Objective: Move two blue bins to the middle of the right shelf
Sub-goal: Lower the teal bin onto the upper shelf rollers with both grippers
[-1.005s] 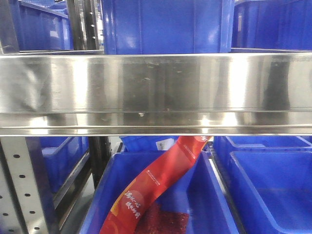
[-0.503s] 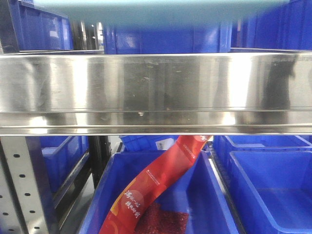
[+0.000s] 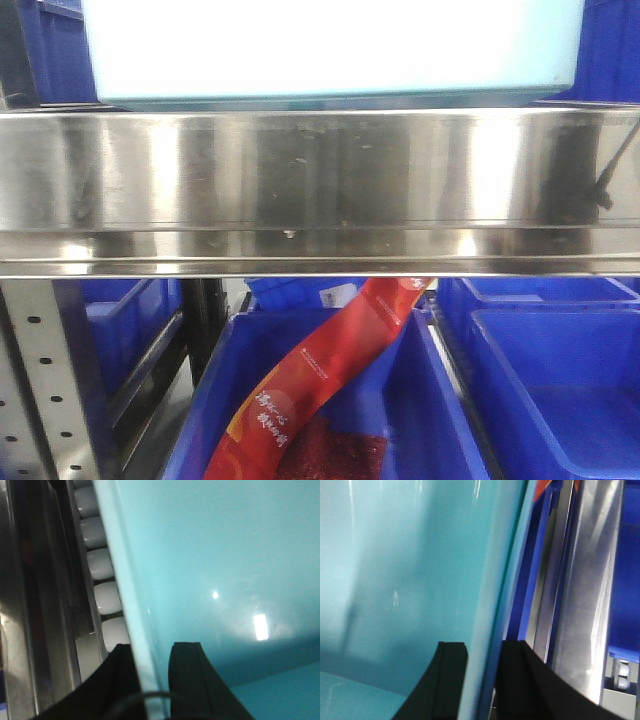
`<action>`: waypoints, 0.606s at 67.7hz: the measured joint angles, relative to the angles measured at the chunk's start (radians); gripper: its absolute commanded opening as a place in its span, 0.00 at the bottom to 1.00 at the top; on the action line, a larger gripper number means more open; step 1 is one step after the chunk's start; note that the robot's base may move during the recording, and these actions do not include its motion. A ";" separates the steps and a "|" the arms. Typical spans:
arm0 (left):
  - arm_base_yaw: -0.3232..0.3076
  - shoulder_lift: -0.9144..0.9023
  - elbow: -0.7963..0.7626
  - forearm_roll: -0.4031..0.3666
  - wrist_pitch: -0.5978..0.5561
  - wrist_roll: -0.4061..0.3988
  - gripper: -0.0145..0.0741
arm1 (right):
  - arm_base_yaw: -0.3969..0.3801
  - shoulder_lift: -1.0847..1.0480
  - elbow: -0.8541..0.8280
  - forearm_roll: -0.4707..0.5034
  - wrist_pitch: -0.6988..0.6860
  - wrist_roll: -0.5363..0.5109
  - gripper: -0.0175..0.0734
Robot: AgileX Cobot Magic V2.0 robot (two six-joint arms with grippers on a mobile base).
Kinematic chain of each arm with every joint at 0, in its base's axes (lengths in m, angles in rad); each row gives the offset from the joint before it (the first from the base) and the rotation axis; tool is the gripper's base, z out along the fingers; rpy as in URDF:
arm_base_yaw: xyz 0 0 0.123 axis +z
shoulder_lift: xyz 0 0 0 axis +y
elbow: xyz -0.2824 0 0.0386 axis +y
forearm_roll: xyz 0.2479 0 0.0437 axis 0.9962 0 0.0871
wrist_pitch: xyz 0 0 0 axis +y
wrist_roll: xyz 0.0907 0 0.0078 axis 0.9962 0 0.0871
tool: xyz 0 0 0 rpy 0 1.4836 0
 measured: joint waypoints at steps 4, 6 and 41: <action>0.000 0.002 0.000 0.000 -0.002 0.000 0.28 | 0.000 0.000 0.000 0.000 0.000 0.000 0.23; 0.000 0.002 0.000 0.000 -0.002 0.002 0.35 | 0.000 0.000 0.000 -0.002 0.000 0.000 0.30; 0.000 -0.025 0.000 -0.026 -0.043 0.015 0.85 | 0.003 -0.054 -0.052 -0.006 -0.011 -0.008 0.81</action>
